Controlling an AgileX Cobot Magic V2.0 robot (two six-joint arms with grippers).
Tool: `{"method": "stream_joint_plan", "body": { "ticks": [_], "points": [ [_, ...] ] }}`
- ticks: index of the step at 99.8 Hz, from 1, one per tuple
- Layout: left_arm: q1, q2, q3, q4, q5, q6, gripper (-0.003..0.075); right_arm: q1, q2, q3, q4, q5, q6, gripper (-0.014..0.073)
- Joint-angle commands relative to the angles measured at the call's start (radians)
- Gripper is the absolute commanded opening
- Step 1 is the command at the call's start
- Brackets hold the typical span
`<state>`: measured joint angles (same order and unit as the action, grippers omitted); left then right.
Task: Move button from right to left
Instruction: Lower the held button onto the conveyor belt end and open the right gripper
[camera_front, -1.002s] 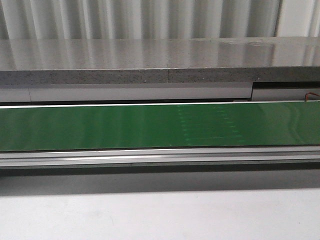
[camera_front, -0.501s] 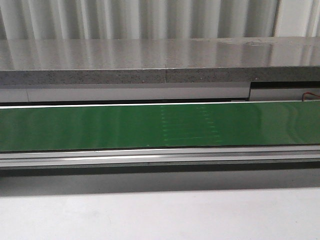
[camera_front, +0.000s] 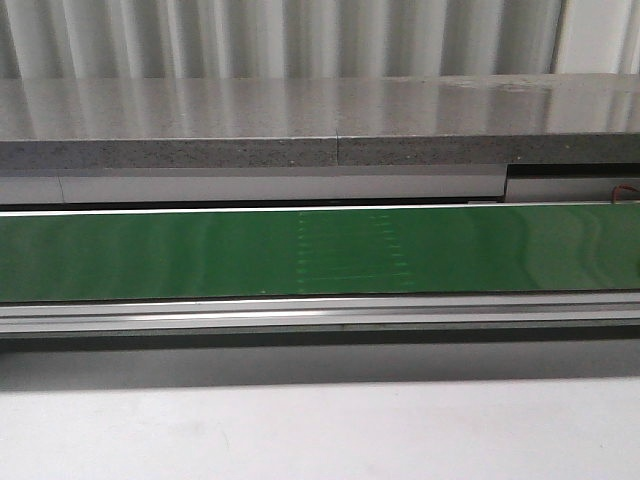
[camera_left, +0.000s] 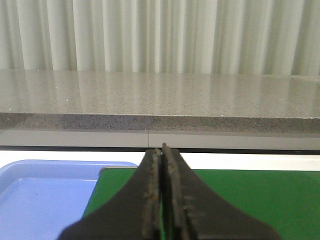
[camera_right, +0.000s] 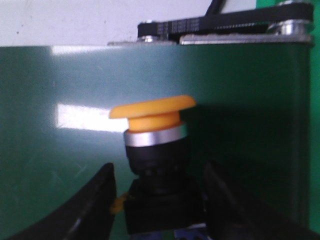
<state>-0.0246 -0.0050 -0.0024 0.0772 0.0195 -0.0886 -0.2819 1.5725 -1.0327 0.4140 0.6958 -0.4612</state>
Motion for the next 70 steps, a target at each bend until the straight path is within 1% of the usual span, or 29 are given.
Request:
{"method": "stream_joint_plan", "body": {
  "ticks": [1,11,18,26,42,52,63,70],
  "points": [
    [-0.007,-0.033,0.026,-0.001,-0.079,-0.006,-0.0020,0.001,-0.039,-0.012,0.028,-0.054,0.005,0.0195],
    [-0.007,-0.033,0.026,-0.001,-0.079,-0.006,-0.0020,0.001,-0.038,-0.012,0.028,-0.054,0.005,0.0198],
    [-0.007,-0.033,0.026,-0.001,-0.079,-0.006,-0.0020,0.001,-0.038,-0.012,0.028,-0.054,0.005,0.0221],
    [-0.007,-0.033,0.026,-0.001,-0.079,-0.006,-0.0020,0.001,-0.038,-0.012,0.028,-0.054,0.005,0.0272],
    [-0.007,-0.033,0.026,-0.001,-0.079,-0.006,-0.0020,0.001,-0.028,-0.011,0.028,-0.053,0.005,0.0415],
    [-0.007,-0.033,0.026,-0.001,-0.079,-0.006,-0.0020,0.001,-0.023,-0.011,0.031,-0.054,0.005,0.0482],
    [-0.007,-0.033,0.026,-0.001,-0.079,-0.006,-0.0020,0.001,-0.022,-0.012,0.033,-0.062,0.005,0.0526],
    [-0.007,-0.033,0.026,-0.001,-0.079,-0.006,-0.0020,0.001,-0.025,-0.013,0.048,-0.067,0.005,0.0533]
  ]
}}
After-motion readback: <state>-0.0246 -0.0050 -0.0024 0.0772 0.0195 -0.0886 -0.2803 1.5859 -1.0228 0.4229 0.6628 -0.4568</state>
